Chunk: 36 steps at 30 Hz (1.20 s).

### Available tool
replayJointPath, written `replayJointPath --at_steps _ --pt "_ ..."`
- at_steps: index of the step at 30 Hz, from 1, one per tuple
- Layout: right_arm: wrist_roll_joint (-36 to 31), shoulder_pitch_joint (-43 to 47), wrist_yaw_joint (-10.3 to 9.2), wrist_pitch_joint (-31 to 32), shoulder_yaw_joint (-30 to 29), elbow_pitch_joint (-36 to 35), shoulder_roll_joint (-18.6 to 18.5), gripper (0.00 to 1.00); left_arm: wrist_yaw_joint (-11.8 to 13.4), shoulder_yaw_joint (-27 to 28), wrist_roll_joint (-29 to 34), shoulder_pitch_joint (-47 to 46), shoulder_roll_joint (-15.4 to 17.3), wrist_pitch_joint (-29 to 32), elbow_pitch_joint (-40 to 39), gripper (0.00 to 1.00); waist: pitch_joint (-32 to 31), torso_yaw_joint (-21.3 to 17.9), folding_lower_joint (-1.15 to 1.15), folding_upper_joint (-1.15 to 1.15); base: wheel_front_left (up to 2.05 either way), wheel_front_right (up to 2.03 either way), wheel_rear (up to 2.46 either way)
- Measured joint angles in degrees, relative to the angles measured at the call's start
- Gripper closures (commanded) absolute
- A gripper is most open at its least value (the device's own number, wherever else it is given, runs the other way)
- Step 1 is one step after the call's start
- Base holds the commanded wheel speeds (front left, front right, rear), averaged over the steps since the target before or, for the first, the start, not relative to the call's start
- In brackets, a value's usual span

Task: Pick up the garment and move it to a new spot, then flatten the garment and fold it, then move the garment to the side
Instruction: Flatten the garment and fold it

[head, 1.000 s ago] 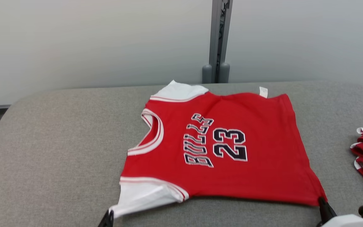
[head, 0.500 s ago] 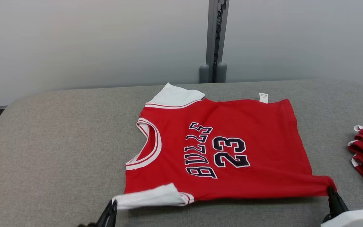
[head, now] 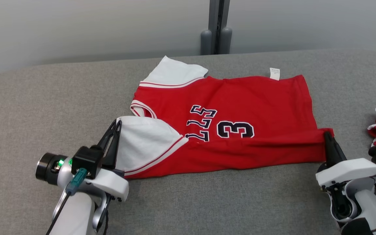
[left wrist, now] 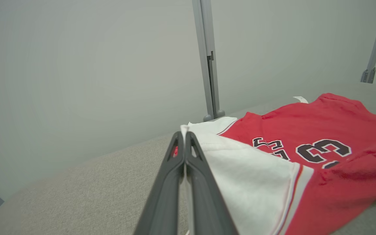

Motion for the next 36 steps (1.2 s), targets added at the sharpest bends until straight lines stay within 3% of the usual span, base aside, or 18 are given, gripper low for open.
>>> replayJointPath --at_steps 8,14,24,25,26,27,36 --pt "-1.80 -6.26 0.00 0.00 -0.71 2.41 0.16 1.00 0.18 -2.09 1.26 -8.21 1.62 0.00 4.19 1.00 5.92 -0.63 0.00 0.00 0.00 0.00 0.00" --pt "-3.33 -9.50 0.00 0.00 -1.01 3.35 0.42 1.00 2.34 -2.08 0.92 -11.72 2.14 0.00 4.77 1.00 9.97 -0.94 0.00 0.00 0.00 0.00 0.00" --pt "-6.55 -12.15 0.00 0.00 -2.75 5.02 0.92 1.00 3.20 -3.57 0.05 -14.94 2.21 0.00 4.27 1.00 12.57 -0.37 0.00 0.00 0.00 0.00 0.00" --pt "-6.89 -12.27 0.00 0.00 -2.74 5.04 1.11 0.71 3.23 -3.56 -0.07 -15.03 2.14 -0.01 5.16 1.00 12.62 -0.39 0.00 0.00 0.00 0.00 0.00" --pt "-7.23 -12.30 0.00 0.00 -2.77 4.92 1.27 0.00 3.69 -3.38 -0.44 -15.05 2.04 -0.01 6.31 0.59 12.63 -0.44 0.00 0.00 0.00 0.00 0.00" --pt "-7.79 -12.30 0.00 0.00 -2.69 4.78 1.35 0.00 4.09 -3.13 -0.68 -15.03 2.02 0.02 7.11 0.00 12.60 -0.49 0.00 0.00 0.00 0.00 0.00" --pt "-15.79 -5.19 0.00 0.00 -7.45 -2.30 0.44 0.00 7.02 -0.07 -3.97 -8.72 0.12 0.00 2.71 0.00 10.71 -0.16 0.00 0.00 0.00 0.00 0.00"
